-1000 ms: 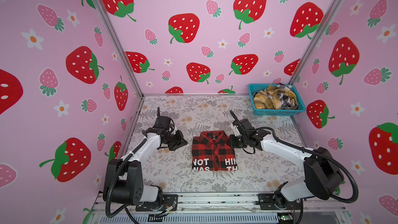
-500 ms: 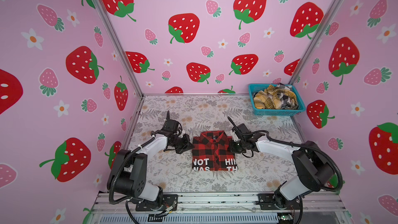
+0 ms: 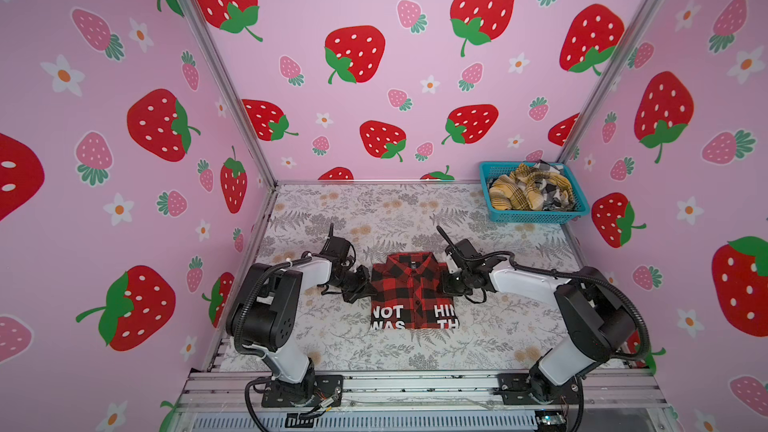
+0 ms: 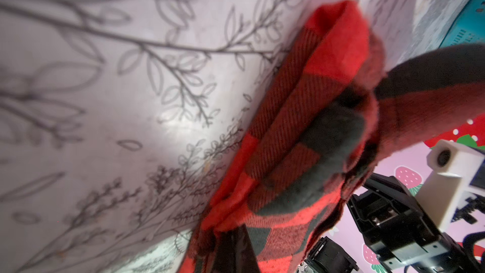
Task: Fold and stack the long sleeve shirts
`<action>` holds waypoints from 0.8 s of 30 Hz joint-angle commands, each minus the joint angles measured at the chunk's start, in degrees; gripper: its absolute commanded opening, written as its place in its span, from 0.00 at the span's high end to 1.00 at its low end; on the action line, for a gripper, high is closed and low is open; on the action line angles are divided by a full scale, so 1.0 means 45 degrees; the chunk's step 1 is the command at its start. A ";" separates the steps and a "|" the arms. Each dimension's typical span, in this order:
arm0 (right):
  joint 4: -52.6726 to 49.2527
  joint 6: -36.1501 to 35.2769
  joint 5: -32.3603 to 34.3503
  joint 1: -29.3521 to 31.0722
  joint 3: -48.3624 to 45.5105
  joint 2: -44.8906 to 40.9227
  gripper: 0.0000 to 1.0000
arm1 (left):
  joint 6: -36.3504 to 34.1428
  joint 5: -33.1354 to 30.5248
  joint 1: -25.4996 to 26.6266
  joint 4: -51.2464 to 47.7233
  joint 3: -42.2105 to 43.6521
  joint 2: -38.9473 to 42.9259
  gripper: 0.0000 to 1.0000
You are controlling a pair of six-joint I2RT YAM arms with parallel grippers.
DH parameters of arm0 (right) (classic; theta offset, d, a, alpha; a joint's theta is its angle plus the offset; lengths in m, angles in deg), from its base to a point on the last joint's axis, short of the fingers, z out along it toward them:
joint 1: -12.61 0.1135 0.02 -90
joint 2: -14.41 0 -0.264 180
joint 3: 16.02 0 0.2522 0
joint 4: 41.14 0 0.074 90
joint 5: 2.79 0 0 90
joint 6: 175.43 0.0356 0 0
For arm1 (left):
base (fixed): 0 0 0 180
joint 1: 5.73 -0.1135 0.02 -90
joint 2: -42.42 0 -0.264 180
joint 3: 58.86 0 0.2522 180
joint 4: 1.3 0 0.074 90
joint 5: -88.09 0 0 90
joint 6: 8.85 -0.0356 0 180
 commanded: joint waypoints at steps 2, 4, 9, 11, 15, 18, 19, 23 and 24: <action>-0.0554 -0.0474 0.0604 0.0016 0.0443 0.0064 0.81 | -0.0195 -0.0806 0.0012 -0.0998 -0.0369 0.0997 0.98; -0.0690 -0.0585 0.0694 0.0011 0.0528 -0.0081 0.79 | -0.0439 -0.1311 -0.0053 -0.1542 -0.0467 0.1475 0.96; -0.0758 -0.0674 0.0664 0.0016 0.0527 -0.0776 0.71 | -0.0665 -0.2192 -0.0563 -0.2259 -0.0596 0.2801 0.96; -0.0838 -0.0700 0.0655 0.0016 0.0528 -0.0973 0.68 | -0.0822 -0.2553 -0.0723 -0.2314 -0.0652 0.3377 0.95; -0.0878 -0.0761 0.0789 0.0016 0.0450 -0.1376 0.65 | -0.1033 -0.3813 -0.0940 -0.2109 -0.0259 0.4820 0.88; -0.0849 -0.0819 0.0938 -0.0012 0.0431 -0.1504 0.63 | -0.1342 -0.4138 -0.0965 -0.1927 0.0192 0.5517 0.77; -0.0858 -0.0839 0.0975 -0.0023 0.0449 -0.1509 0.63 | -0.1363 -0.3899 -0.1010 -0.2027 0.0203 0.5488 0.76; -0.0848 -0.0801 0.1113 -0.0092 0.0421 -0.1610 0.63 | -0.0971 -0.0613 -0.1758 -0.0641 0.1007 0.4847 0.73; -0.0820 -0.0785 0.1154 -0.0119 0.0378 -0.1706 0.63 | -0.0657 -0.0432 -0.1793 -0.0107 0.1369 0.4988 0.64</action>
